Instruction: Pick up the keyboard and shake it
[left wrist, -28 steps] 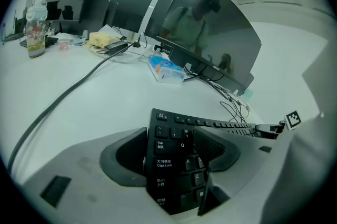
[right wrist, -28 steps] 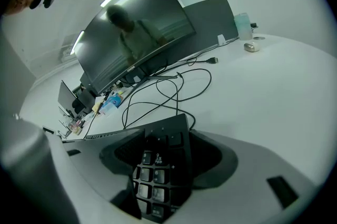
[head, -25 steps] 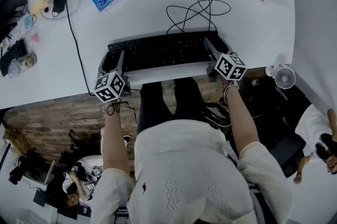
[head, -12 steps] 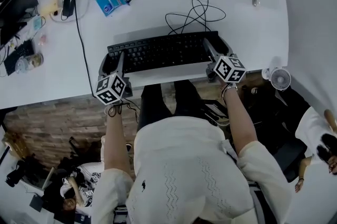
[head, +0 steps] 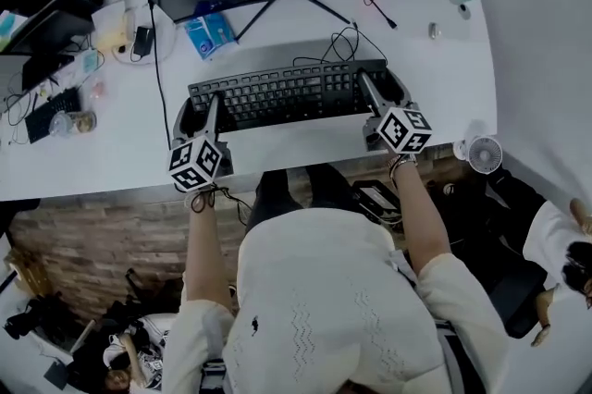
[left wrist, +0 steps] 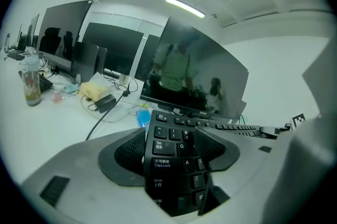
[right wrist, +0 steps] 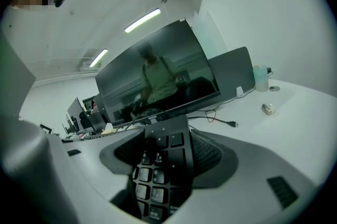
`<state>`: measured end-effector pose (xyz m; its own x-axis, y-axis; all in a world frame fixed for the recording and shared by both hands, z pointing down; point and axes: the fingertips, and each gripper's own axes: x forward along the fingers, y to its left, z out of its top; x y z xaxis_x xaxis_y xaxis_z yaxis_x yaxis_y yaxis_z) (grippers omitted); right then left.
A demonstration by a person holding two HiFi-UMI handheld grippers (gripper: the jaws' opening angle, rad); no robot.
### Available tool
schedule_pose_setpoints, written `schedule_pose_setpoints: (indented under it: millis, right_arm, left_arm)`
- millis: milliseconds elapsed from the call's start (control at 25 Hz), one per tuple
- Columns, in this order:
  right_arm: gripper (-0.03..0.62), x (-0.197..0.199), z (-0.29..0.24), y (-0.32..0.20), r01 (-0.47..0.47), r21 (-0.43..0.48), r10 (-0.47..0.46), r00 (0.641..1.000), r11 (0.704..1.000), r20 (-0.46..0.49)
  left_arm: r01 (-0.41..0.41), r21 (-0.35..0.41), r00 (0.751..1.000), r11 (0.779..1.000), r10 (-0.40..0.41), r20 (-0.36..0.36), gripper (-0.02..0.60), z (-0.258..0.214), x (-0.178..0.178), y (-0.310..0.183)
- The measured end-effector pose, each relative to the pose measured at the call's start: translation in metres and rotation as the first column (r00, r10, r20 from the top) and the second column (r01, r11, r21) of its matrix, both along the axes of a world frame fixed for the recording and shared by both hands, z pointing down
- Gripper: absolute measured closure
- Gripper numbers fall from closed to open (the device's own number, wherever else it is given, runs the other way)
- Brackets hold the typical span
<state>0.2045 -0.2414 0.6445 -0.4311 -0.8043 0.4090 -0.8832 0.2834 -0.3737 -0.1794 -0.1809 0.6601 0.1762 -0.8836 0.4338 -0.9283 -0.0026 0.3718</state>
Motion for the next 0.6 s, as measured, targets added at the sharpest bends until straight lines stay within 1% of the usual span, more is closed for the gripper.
schedule_pose_setpoints:
  millis: [160, 320, 480, 600]
  right_arm:
    - [0.324, -0.001, -0.034, -0.009, 0.000, 0.072, -0.001, 1.000, 0.997, 0.019]
    - [0.324, 0.000, -0.065, -0.018, -0.007, 0.140, 0.003, 1.000, 0.990, 0.027]
    - [0.324, -0.004, -0.097, -0.030, -0.006, 0.210, -0.001, 0.999, 0.978, 0.034]
    - [0.324, -0.007, -0.127, -0.036, -0.003, 0.272, -0.007, 0.999, 0.962, 0.036]
  left_arm:
    - [0.004, 0.084, 1.000, 0.996, -0.007, 0.028, 0.307, -0.036, -0.001, -0.011]
    - [0.000, 0.156, 0.999, 0.988, -0.006, 0.042, 0.307, -0.067, -0.002, -0.024]
    - [0.002, 0.225, 0.999, 0.974, -0.014, 0.053, 0.305, -0.099, -0.006, -0.036]
    - [0.004, 0.285, 0.998, 0.958, -0.022, 0.059, 0.307, -0.127, -0.009, -0.042]
